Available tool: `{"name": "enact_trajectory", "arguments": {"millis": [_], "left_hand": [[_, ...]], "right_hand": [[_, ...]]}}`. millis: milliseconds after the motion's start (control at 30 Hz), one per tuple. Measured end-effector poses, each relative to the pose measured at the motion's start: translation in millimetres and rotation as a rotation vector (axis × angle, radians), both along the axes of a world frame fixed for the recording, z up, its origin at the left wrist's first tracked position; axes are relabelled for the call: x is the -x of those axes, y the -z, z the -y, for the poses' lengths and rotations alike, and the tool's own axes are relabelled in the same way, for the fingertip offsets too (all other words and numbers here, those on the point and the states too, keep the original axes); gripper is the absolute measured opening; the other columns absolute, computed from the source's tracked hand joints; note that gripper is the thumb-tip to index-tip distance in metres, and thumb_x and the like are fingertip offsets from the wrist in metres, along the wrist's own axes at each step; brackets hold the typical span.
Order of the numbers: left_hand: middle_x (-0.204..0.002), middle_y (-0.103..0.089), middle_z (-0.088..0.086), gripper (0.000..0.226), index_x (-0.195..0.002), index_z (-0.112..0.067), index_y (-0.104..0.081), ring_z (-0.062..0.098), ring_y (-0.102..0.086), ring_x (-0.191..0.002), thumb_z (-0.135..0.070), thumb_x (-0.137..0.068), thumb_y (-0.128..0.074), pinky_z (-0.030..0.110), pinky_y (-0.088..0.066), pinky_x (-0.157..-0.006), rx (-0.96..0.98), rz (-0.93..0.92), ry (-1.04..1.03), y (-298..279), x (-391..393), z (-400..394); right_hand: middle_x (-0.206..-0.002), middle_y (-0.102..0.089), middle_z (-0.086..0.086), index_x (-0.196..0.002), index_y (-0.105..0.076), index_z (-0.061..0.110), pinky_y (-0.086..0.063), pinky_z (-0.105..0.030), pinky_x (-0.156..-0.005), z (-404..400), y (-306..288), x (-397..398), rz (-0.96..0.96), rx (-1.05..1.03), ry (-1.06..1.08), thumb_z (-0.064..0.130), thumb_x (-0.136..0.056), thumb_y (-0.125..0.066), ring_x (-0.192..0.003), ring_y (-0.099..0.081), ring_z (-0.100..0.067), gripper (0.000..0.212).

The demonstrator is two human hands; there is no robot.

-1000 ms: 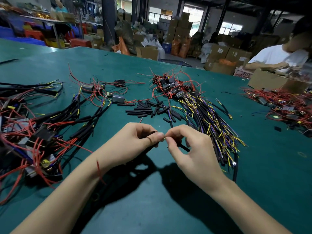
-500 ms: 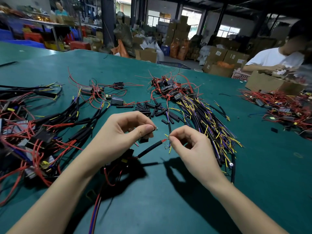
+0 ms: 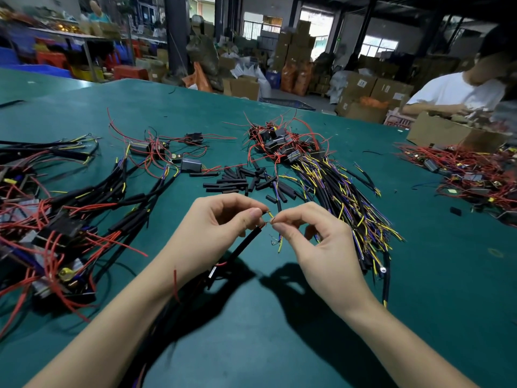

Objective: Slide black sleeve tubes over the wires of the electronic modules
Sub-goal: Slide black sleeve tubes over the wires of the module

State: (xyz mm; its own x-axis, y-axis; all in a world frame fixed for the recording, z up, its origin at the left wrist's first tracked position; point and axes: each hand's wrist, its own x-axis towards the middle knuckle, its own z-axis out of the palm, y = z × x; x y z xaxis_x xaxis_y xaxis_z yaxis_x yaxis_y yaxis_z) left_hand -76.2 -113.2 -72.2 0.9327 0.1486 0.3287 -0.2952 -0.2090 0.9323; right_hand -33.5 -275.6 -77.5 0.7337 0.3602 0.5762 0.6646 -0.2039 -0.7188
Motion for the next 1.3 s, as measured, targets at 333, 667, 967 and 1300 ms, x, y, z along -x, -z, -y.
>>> {"name": "enact_trajectory", "arguments": {"millis": [333,667,967,1300], "left_hand": [[-0.079,-0.073,0.009,0.006,-0.083,-0.014,-0.072,0.011,-0.058,-0.07,-0.017,-0.084,-0.066,0.024,-0.047,-0.067,-0.041,0.02,-0.016,1,2,3],[-0.066,-0.069,0.002,0.007,-0.075,-0.01,-0.073,0.017,-0.058,-0.056,-0.014,-0.081,-0.072,0.026,-0.047,-0.057,-0.266,0.155,-0.105,1,5,9],[-0.053,-0.055,-0.008,0.018,-0.064,-0.012,-0.066,0.002,-0.042,-0.048,-0.011,-0.083,-0.067,0.013,-0.034,-0.05,-0.241,0.075,-0.194,-3,6,15],[-0.058,-0.059,-0.003,0.009,-0.078,-0.019,-0.061,0.013,-0.047,-0.052,-0.016,-0.085,-0.066,0.022,-0.038,-0.053,-0.176,0.033,-0.079,-2,4,9]], "right_hand": [[-0.073,-0.069,0.003,-0.074,-0.076,0.022,-0.046,-0.024,-0.066,-1,-5,0,-0.126,-0.043,0.009,0.011,-0.077,-0.076,-0.069,-0.061,-0.014,0.012],[-0.069,-0.069,0.002,-0.075,-0.077,0.019,-0.046,-0.024,-0.062,3,-6,-1,-0.174,0.033,0.012,0.017,-0.078,-0.077,-0.065,-0.06,-0.014,0.003],[-0.068,-0.067,0.004,-0.072,-0.071,0.018,-0.048,-0.03,-0.063,1,-6,5,-0.142,0.05,-0.025,0.012,-0.081,-0.073,-0.062,-0.056,-0.008,0.011],[-0.06,-0.059,0.004,-0.067,-0.063,0.012,-0.043,-0.025,-0.057,-4,-9,8,0.001,0.102,0.011,0.005,-0.08,-0.067,-0.057,-0.05,-0.007,0.015]]}}
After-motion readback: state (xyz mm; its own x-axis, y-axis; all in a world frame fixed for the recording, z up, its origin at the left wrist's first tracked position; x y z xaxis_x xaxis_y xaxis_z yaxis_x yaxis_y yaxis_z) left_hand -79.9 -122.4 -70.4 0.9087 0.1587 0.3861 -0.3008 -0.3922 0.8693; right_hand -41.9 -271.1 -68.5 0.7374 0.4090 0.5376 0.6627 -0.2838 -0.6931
